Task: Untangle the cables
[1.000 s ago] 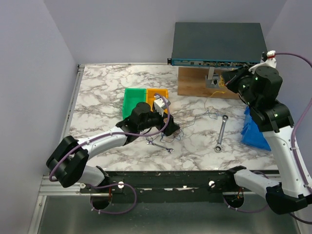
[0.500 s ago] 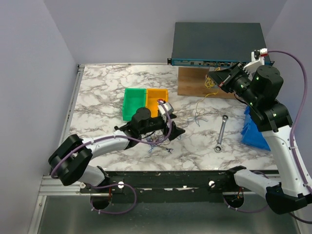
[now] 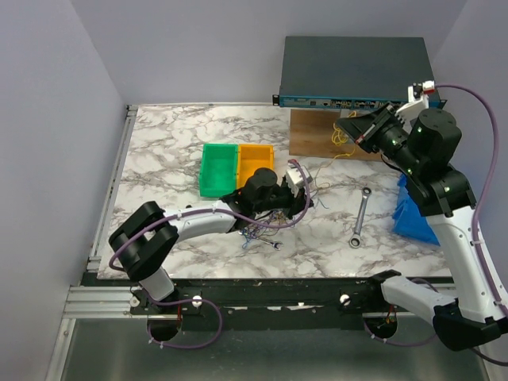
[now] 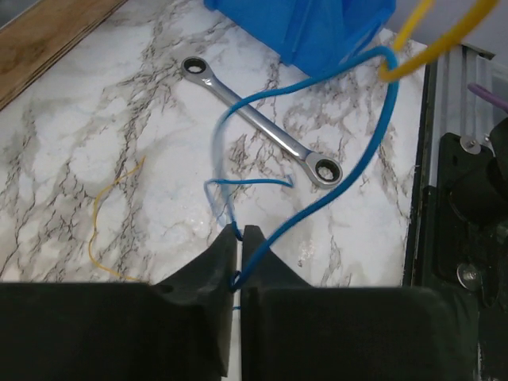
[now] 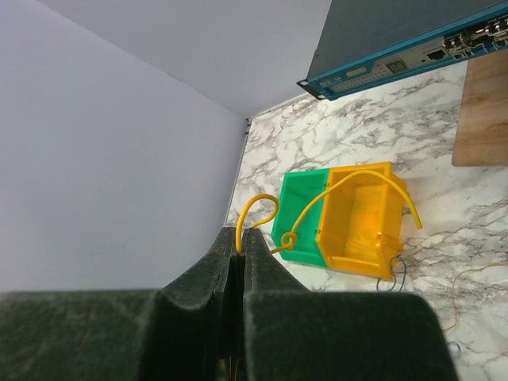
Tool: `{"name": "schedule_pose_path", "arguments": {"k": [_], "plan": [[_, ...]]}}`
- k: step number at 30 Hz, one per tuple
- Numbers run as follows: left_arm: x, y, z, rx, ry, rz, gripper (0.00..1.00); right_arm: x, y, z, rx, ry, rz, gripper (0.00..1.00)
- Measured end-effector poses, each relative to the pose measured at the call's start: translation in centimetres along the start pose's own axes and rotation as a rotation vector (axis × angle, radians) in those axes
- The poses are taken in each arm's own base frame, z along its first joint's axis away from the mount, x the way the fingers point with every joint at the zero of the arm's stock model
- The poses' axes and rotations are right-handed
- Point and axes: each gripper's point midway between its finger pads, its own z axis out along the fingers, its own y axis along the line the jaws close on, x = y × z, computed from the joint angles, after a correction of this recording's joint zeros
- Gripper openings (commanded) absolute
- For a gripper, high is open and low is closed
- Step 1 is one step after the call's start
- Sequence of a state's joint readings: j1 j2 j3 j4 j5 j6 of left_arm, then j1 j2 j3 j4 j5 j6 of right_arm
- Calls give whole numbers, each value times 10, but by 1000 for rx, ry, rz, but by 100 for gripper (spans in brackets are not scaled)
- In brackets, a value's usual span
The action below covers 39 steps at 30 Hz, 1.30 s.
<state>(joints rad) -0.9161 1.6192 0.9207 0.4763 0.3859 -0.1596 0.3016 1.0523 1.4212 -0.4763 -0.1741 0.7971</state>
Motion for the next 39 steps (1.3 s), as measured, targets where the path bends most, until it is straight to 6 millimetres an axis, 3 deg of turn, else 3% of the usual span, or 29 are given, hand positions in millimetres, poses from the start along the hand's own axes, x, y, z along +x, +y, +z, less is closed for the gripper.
{"name": "schedule_pose_path", "arguments": {"k": [5,12,14,15,16,18,27,28,29,30,31,35,39], "plan": [[7,10,0,-49,27,-19,0,-9,-4,-9,36,-50,-7,1],[7,27,-15,-109,28,-56,0,-35,-54,-31,299,-227,-65,1],[4,35,-18,-126,22,-78,19,-41,-74,-42,399,-279,-95,1],[4,37,-19,-129,21,-84,20,-42,-81,-45,430,-291,-106,1],[4,39,-20,-133,20,-94,18,-43,-88,-49,463,-303,-118,1],[4,40,-22,-129,20,-103,0,-41,-97,-52,497,-304,-135,1],[6,28,-33,-91,9,-105,0,-27,-114,-42,541,-253,-157,1],[7,27,-33,-88,8,-105,17,-27,-114,-41,542,-251,-157,1],[7,26,-34,-85,8,-105,43,-27,-114,-41,540,-249,-157,1],[6,26,-34,-82,8,-104,60,-26,-113,-41,537,-247,-157,1],[7,25,-34,-78,9,-109,70,-25,-112,-40,531,-242,-156,1],[7,19,-34,-35,14,-98,76,-20,-106,-36,492,-212,-152,1],[5,14,-34,-5,8,-88,67,-14,-97,-30,440,-170,-147,1]]}}
